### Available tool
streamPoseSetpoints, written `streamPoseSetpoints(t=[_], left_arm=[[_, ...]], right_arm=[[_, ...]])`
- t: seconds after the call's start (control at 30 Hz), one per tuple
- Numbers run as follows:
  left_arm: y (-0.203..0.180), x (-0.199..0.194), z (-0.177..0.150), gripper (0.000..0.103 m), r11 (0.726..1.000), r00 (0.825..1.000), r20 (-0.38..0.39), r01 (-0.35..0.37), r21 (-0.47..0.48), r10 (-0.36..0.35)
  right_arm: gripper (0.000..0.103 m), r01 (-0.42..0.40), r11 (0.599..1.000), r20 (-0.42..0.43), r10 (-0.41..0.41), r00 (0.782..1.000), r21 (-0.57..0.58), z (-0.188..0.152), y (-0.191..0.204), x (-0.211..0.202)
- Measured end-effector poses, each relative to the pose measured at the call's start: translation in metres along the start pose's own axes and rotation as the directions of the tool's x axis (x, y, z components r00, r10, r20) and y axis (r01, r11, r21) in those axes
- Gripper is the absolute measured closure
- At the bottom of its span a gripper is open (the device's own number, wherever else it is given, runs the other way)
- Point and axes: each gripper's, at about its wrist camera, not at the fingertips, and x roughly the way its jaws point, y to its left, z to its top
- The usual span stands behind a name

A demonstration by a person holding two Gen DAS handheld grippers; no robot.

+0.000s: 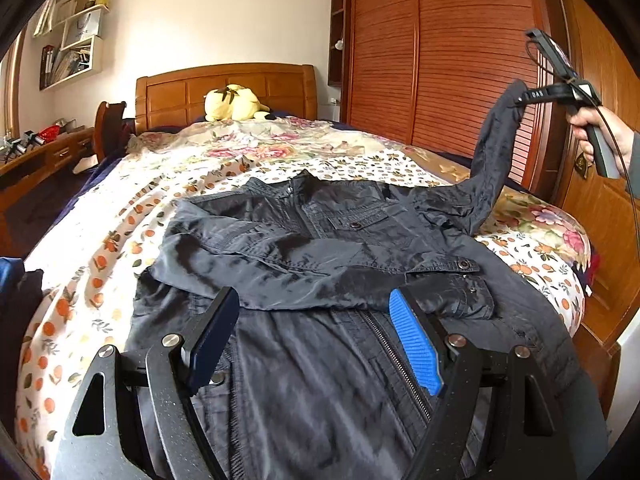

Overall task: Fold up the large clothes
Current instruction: 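Lift the held sleeve with the right tool and fold it across the jacket, then lay the sleeve on the jacket front and open the right tool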

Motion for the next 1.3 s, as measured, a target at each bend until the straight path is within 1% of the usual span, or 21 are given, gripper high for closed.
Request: streamPoseSetpoints(t=[0.1,0.2,0.33,0.37,0.43,0.57,0.67,0.87,0.93,0.97,1.03,1.1,1.13,1.17,1.2,1.23,1.27,1.3], left_arm=[[0.008,-0.008,-0.002,0.025,1.0,1.0,0.006,-0.012,-0.009,0.012],[0.016,-0.014,-0.003,0.025,0.999,1.0,0.011,-0.026,-0.019,0.027],[0.027,-0.02,-0.003,0.025,0.999,0.999,0.019,-0.043,-0.033,0.044],[0.029,-0.02,-0.003,0.025,0.998,0.999,0.02,-0.047,-0.036,0.048],[0.036,-0.022,-0.003,0.025,0.997,0.998,0.021,-0.056,-0.048,0.057],[0.048,-0.026,-0.005,0.025,0.995,0.996,0.027,-0.078,-0.067,0.08],[0.055,-0.029,-0.006,0.025,0.993,0.995,0.031,-0.092,-0.079,0.095],[0.067,-0.034,-0.007,0.025,0.989,0.993,0.041,-0.106,-0.104,0.111],[0.07,-0.035,-0.007,0.025,0.988,0.992,0.048,-0.108,-0.114,0.114],[0.071,-0.036,-0.006,0.025,0.987,0.992,0.049,-0.107,-0.119,0.113],[0.072,-0.036,-0.006,0.025,0.987,0.992,0.051,-0.108,-0.122,0.115],[0.072,-0.035,-0.006,0.025,0.986,0.992,0.051,-0.11,-0.122,0.117],[0.073,-0.035,-0.006,0.025,0.986,0.992,0.05,-0.111,-0.121,0.118],[0.072,-0.035,-0.006,0.025,0.986,0.992,0.05,-0.112,-0.12,0.119],[0.073,-0.034,-0.006,0.025,0.986,0.992,0.049,-0.113,-0.12,0.119],[0.073,-0.033,-0.007,0.025,0.986,0.992,0.047,-0.114,-0.119,0.12],[0.073,-0.033,-0.007,0.025,0.986,0.992,0.046,-0.114,-0.119,0.12],[0.073,-0.032,-0.007,0.025,0.986,0.992,0.044,-0.114,-0.118,0.12]], right_arm=[[0.09,-0.052,0.998,0.042,0.053,0.998,-0.031,0.009,0.019,-0.017],[0.09,-0.108,0.992,0.088,0.114,0.99,-0.071,0.016,0.045,-0.039],[0.09,-0.196,0.973,0.148,0.213,0.966,-0.119,0.022,0.078,-0.069],[0.09,-0.224,0.965,0.157,0.244,0.957,-0.135,0.023,0.087,-0.077],[0.09,-0.25,0.953,0.167,0.278,0.946,-0.17,0.019,0.102,-0.086],[0.09,-0.321,0.919,0.141,0.357,0.923,-0.229,-0.001,0.128,-0.093],[0.09,-0.365,0.897,0.092,0.397,0.913,-0.247,-0.019,0.132,-0.088],[0.09,-0.421,0.863,-0.003,0.438,0.899,-0.281,-0.053,0.139,-0.075],[0.09,-0.415,0.865,-0.015,0.428,0.903,-0.282,-0.054,0.142,-0.075],[0.09,-0.423,0.864,-0.021,0.435,0.9,-0.274,-0.057,0.139,-0.076],[0.089,-0.444,0.856,-0.019,0.456,0.89,-0.265,-0.048,0.144,-0.08],[0.083,-0.452,0.855,0.003,0.469,0.883,-0.255,-0.044,0.142,-0.086],[0.082,-0.461,0.85,0.011,0.479,0.878,-0.254,-0.039,0.147,-0.088],[0.082,-0.47,0.845,0.021,0.491,0.871,-0.254,-0.039,0.148,-0.087],[0.079,-0.471,0.844,0.03,0.494,0.869,-0.256,-0.039,0.149,-0.08],[0.075,-0.457,0.851,0.041,0.483,0.875,-0.259,-0.041,0.148,-0.081],[0.067,-0.435,0.863,0.053,0.462,0.885,-0.257,-0.044,0.146,-0.081],[0.063,-0.428,0.869,0.055,0.454,0.89,-0.25,-0.049,0.151,-0.073]])
